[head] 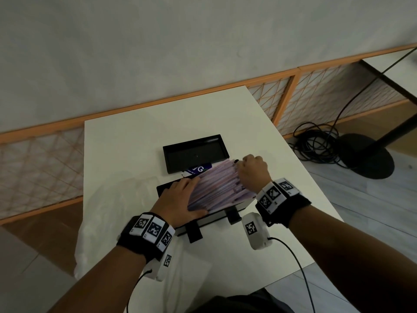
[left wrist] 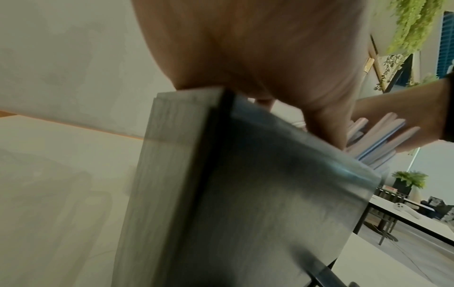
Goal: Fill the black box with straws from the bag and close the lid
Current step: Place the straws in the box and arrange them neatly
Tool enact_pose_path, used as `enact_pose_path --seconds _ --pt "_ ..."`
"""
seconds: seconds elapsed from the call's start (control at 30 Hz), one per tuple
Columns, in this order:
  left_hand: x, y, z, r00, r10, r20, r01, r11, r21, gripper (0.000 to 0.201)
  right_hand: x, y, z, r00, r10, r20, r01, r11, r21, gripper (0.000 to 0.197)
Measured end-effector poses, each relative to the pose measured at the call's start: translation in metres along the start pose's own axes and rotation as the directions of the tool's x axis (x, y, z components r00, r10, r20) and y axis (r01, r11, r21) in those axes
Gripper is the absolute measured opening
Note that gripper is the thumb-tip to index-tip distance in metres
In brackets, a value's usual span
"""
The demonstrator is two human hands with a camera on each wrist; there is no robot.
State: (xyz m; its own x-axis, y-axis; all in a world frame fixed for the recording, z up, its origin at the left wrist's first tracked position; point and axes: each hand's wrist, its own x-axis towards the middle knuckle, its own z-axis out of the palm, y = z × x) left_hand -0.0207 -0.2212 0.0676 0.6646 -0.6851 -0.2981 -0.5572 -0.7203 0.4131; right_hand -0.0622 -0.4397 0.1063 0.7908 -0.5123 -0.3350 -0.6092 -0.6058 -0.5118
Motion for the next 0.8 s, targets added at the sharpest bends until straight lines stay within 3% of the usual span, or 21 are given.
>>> enact_pose_path --seconds 0.13,0.3,0.47,0.63,0.8 --pt "-0.004 0.005 0.007 0.999 -0.036 -0.029 0.039 0.995 0.094 0.094 0.005 0.000 0.001 0.998 0.049 -0.048 -0.047 0.998 0.039 0.030" --pt "-0.004 0.010 0.004 0.999 -0.047 -0.002 0.047 0.995 0.084 0.086 0.012 -0.007 -0.007 0.985 0.085 0.151 -0.097 0.993 0.072 0.038" --pt "0.003 0.008 0.000 0.999 -0.035 0.021 0.033 0.996 0.085 0.092 0.021 -0.002 -0.017 0.945 0.033 0.325 -0.073 0.991 0.113 0.030" --pt "0.006 0.009 -0.004 1.000 -0.003 -0.016 0.004 0.996 0.089 0.095 0.026 0.010 -0.019 0.930 0.024 0.366 -0.193 0.880 0.435 0.022" --pt "0.008 0.007 -0.002 1.000 -0.013 -0.004 0.014 0.995 0.100 0.097 0.020 0.013 -0.017 0.923 0.020 0.385 -0.233 0.826 0.514 0.020"
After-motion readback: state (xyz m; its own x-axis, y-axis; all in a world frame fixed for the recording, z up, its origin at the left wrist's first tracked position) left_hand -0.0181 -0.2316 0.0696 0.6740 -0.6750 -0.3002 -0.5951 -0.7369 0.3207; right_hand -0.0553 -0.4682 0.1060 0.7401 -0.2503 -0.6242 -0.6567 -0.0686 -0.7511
